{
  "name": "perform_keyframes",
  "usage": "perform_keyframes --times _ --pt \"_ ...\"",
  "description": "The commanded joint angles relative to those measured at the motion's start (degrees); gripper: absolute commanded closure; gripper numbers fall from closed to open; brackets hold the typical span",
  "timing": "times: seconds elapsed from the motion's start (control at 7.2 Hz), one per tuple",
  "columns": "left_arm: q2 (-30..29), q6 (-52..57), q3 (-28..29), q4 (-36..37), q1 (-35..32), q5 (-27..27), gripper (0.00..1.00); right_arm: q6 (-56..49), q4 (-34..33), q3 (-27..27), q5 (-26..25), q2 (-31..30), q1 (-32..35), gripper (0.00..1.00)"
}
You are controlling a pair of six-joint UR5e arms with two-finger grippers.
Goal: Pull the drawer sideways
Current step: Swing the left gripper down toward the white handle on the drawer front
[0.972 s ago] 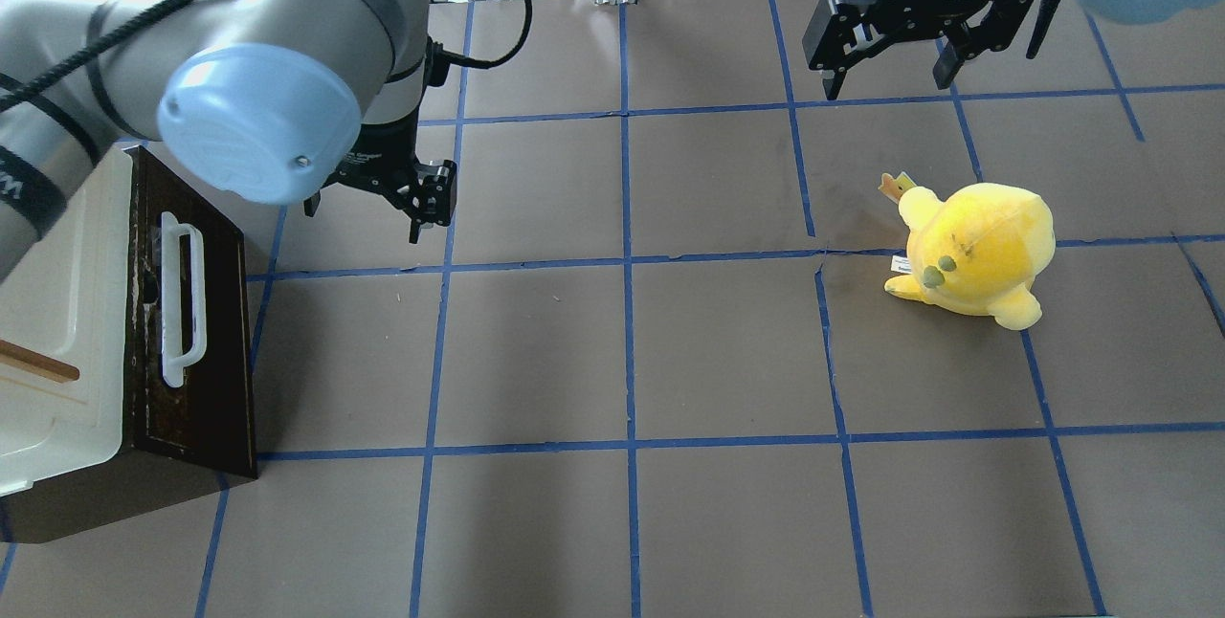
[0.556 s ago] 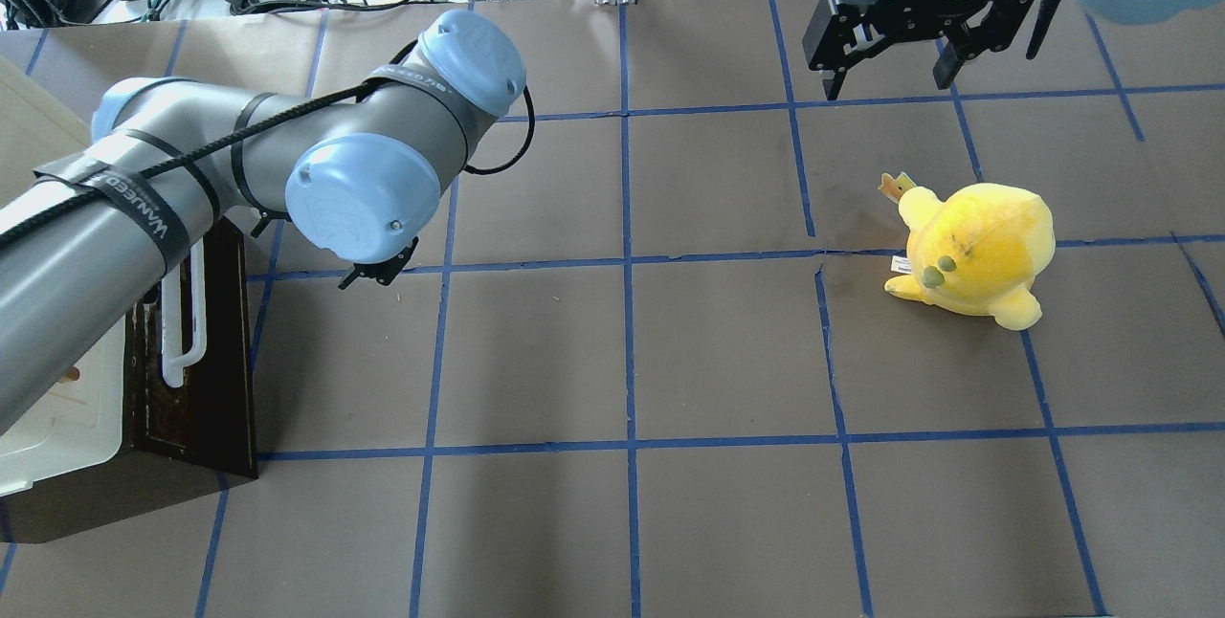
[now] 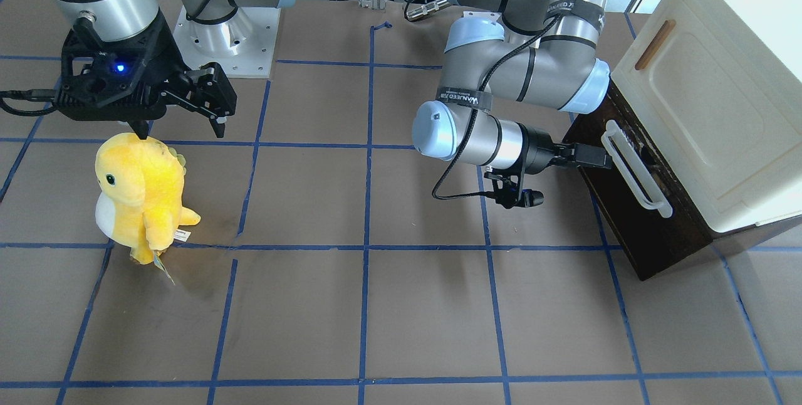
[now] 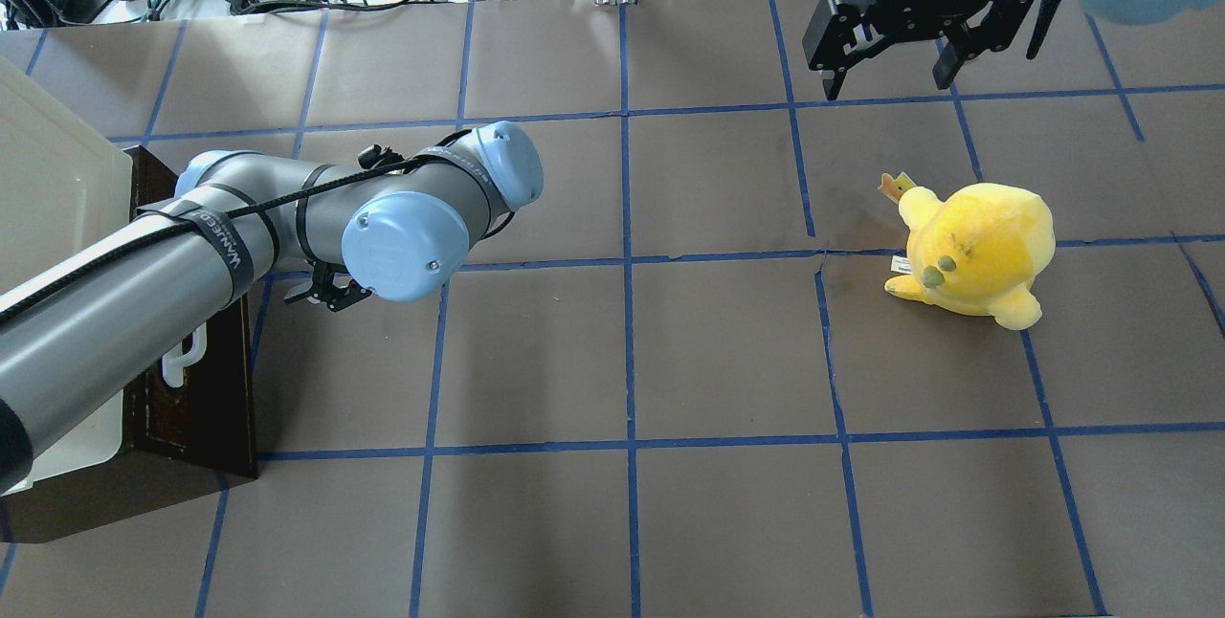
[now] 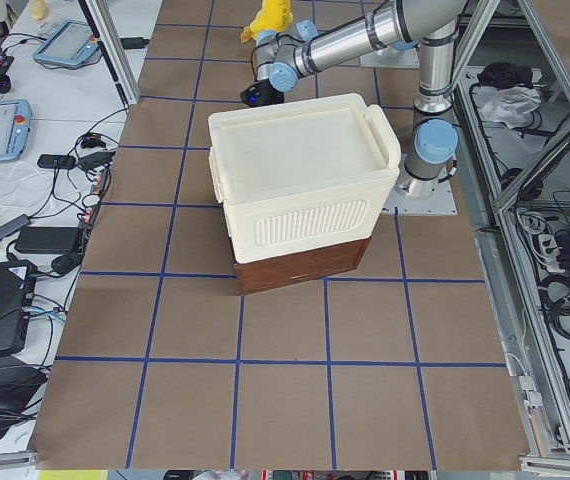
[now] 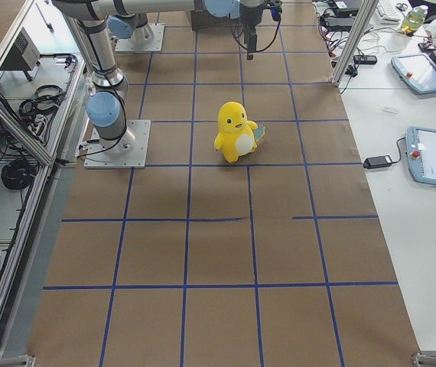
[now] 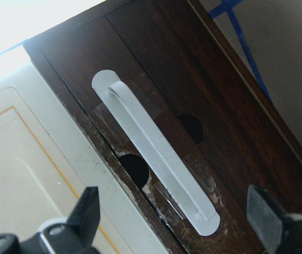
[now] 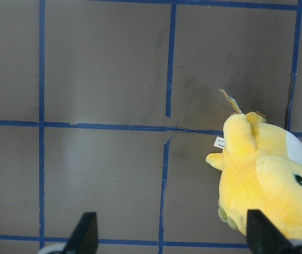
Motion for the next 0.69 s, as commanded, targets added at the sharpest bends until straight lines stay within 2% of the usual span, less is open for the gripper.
perform_keyframes --times 0.0,0.14,0.42,0.56 --pt "-2.67 -6.86 -2.27 0.04 4.27 5.55 0.00 0.00 0.00 0.00 -0.07 0.00 0.00 0.00" --pt "-3.64 -11.51 -2.81 0.04 5.33 8.01 0.00 0.00 0.00 0.00 0.02 0.00 0.00 0.00" --pt "-4.26 -14.62 -2.73 0.04 6.92 8.91 0.04 -0.09 0.00 0.00 -0.07 0.00 0.00 0.00" --pt "-4.52 -14.72 -2.73 0.04 6.92 8.92 0.16 0.00 0.00 0.00 0.02 0.00 0.00 0.00"
